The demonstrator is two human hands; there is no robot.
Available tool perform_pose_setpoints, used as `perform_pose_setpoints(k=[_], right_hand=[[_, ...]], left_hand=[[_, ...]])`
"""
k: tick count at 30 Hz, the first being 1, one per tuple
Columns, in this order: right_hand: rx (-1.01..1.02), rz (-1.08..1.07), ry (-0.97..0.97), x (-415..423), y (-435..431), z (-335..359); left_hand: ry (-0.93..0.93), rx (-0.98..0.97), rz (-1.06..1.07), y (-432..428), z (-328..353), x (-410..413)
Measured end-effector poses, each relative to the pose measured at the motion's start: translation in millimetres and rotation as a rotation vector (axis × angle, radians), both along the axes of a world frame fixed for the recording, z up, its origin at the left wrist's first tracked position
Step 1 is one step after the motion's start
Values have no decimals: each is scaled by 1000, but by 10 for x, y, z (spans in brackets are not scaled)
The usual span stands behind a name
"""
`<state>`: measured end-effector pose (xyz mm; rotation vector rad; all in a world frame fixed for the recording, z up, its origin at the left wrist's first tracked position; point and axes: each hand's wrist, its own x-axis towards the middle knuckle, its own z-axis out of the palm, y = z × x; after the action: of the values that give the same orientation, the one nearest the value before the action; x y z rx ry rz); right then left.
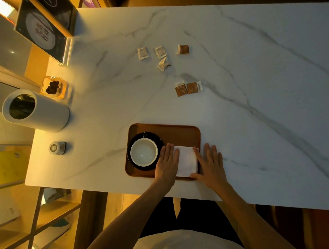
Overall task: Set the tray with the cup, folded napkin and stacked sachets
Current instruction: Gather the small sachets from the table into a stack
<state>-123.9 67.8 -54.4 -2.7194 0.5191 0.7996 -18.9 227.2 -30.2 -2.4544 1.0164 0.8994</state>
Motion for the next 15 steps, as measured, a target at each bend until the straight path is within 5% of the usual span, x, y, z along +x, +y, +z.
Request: perform_pose_setpoints(k=[9, 12, 15], right_hand=[[92, -51, -28, 23, 20, 123], [240, -205, -217, 108, -30, 285], [346, -351, -373, 245, -158, 555]], left_hand=[[-16, -60, -77, -9, 78, -28], [-6, -242, -151, -47, 244, -10], [-9, -446, 16, -155, 559, 97]])
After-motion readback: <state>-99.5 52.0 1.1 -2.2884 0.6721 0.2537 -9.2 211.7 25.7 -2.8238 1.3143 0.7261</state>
